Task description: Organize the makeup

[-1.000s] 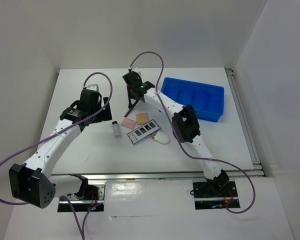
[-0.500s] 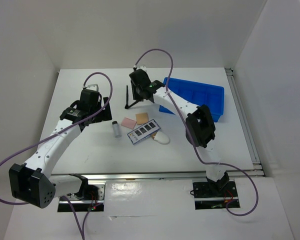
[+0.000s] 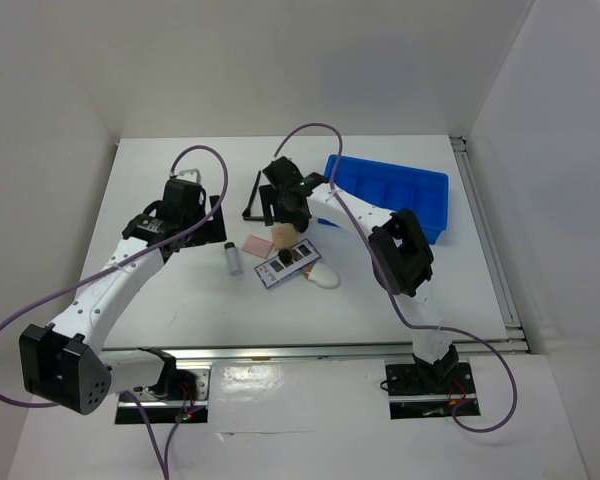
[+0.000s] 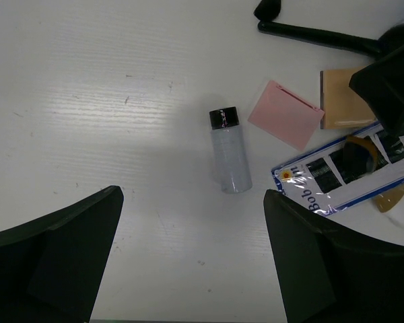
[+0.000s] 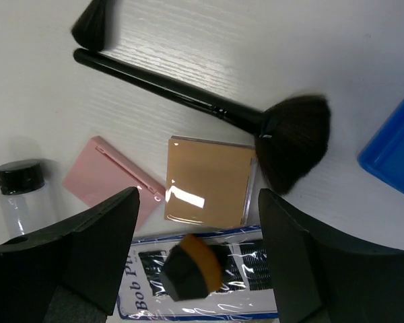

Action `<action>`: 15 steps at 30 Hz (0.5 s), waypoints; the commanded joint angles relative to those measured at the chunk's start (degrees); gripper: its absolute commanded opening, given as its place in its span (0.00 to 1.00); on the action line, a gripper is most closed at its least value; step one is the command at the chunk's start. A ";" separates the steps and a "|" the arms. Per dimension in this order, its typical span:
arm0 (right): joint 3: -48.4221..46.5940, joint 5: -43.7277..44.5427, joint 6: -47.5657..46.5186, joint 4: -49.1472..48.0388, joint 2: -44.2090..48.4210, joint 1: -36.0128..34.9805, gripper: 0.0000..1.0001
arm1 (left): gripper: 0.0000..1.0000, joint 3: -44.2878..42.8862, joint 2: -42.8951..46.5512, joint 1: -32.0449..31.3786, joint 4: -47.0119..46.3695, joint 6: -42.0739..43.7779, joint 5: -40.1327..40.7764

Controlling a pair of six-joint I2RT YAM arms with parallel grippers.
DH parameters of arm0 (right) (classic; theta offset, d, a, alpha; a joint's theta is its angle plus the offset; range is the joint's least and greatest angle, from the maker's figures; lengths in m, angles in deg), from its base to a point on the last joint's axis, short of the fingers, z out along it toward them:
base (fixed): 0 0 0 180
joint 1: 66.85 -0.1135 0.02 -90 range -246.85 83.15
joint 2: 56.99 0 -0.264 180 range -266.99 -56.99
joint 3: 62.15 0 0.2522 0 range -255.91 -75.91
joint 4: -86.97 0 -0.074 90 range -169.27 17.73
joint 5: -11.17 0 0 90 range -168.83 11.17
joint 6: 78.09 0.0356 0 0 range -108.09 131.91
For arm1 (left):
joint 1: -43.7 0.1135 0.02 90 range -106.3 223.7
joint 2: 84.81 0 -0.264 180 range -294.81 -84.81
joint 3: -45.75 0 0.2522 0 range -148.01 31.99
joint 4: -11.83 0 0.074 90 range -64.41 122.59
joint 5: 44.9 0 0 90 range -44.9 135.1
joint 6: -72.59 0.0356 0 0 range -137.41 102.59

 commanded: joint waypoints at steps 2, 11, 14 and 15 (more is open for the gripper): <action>-3.04 0.78 0.55 1.32 0.75 0.04 0.79 | 1.00 0.32 -0.25 -0.69 -0.48 0.35 -0.64; 7.92 -0.61 0.55 -0.96 10.75 -1.89 0.80 | 1.00 0.32 -0.25 -0.69 -0.48 0.35 -0.64; 15.39 -4.03 -0.15 -4.20 15.76 -3.38 0.80 | 1.00 0.32 -0.25 -0.69 0.05 0.35 -0.64; 16.99 -5.53 -0.15 -5.09 16.65 -3.39 0.81 | 1.00 0.32 -0.25 -0.69 0.05 -0.17 -0.64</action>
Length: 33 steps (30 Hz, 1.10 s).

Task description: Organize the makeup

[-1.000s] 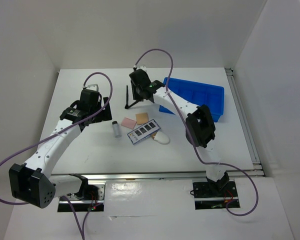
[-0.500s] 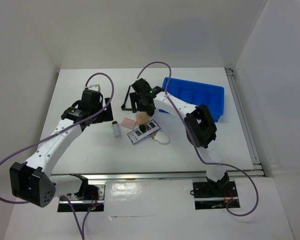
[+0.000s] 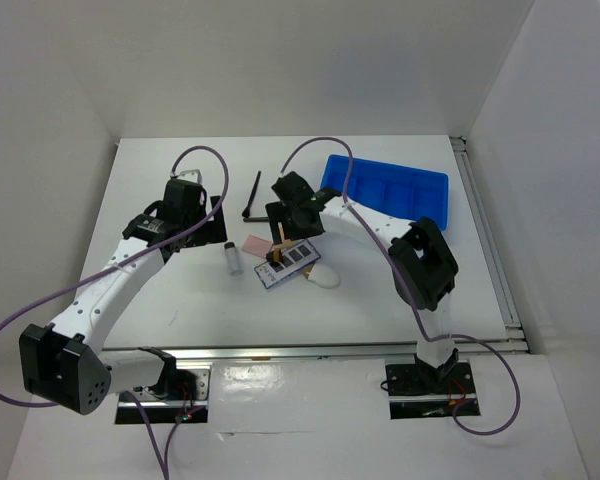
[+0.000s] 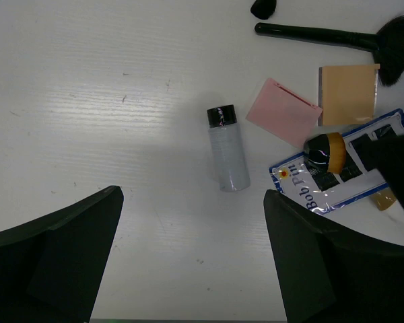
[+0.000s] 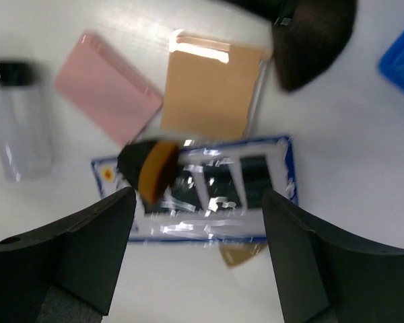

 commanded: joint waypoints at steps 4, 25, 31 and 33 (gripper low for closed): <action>6.79 -5.69 -0.90 -5.43 6.59 -4.95 0.90 | 1.00 -0.20 -0.10 -0.28 -0.02 -1.56 1.01; -1.46 7.58 6.66 -5.18 -5.98 -9.44 0.78 | 1.00 0.32 2.63 -0.28 1.03 -1.56 1.53; -2.00 9.95 6.66 -4.11 -7.04 -9.97 0.65 | 1.00 0.32 2.63 -0.28 1.03 -1.56 1.54; -2.00 9.96 7.18 -4.11 -7.04 -9.97 0.57 | 1.00 0.32 2.63 -0.28 1.03 -1.56 1.54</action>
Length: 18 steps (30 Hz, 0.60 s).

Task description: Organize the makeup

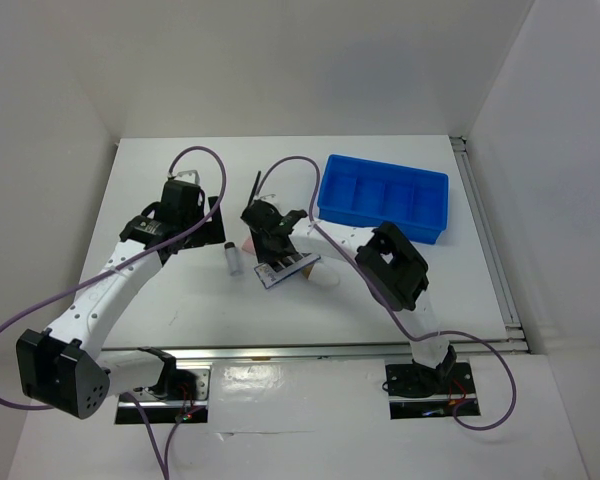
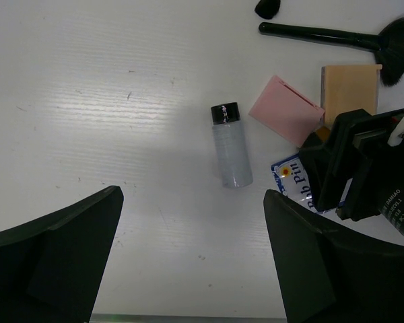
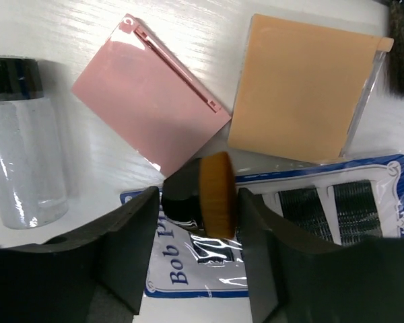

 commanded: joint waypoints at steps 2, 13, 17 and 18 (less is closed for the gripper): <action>-2.06 3.14 1.13 0.45 -0.29 -0.77 0.52 | 1.00 0.32 1.38 -0.28 -0.19 -1.08 0.92; -3.20 5.43 0.52 2.39 4.81 -1.29 0.32 | 1.00 0.32 1.38 -0.28 -0.19 -0.55 0.92; -3.20 6.04 -0.10 2.91 7.62 -1.29 0.32 | 1.00 -0.20 1.38 -0.28 0.42 -0.55 1.97; -3.20 6.04 -0.10 2.91 8.23 -1.29 0.32 | 1.00 -0.73 1.38 -0.28 0.43 -0.55 1.98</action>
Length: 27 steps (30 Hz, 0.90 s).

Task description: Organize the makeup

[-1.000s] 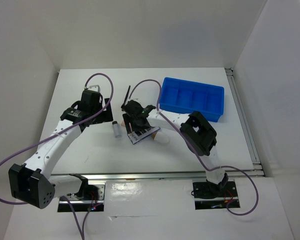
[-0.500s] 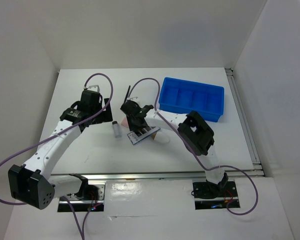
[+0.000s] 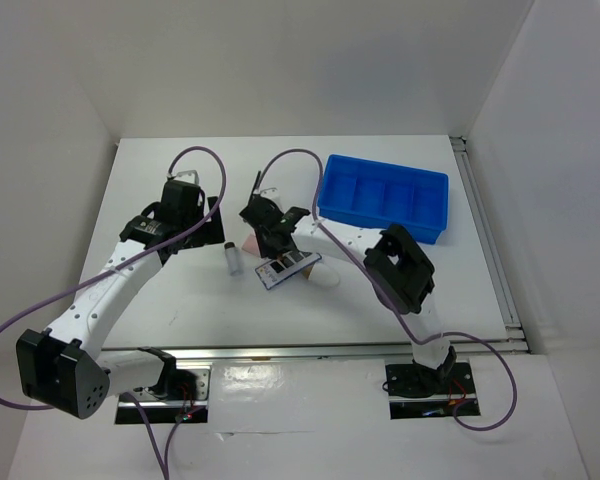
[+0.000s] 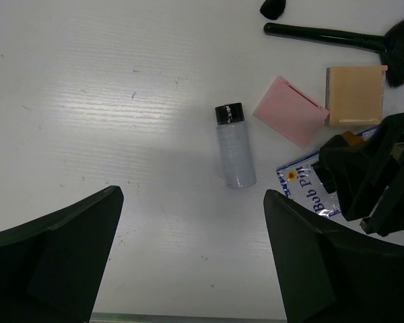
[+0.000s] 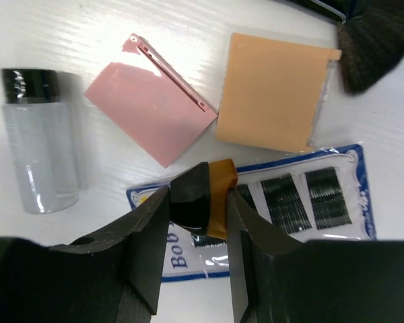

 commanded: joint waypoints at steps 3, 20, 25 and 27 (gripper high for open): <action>-0.38 2.20 -0.61 0.65 9.80 -0.04 0.32 | 1.00 -1.25 2.00 -0.28 0.84 -0.57 1.92; -1.07 0.10 -6.23 -4.27 15.71 19.63 0.32 | 1.00 -2.23 2.53 -0.28 -1.35 1.89 -5.19; -4.76 -3.24 -7.81 -6.30 10.79 27.10 0.32 | 1.00 -2.84 0.68 -0.28 -1.88 2.94 -9.58; -8.71 -4.39 -7.81 -5.43 6.75 28.51 0.32 | 1.00 -3.36 -0.02 -0.81 -1.88 3.55 -9.60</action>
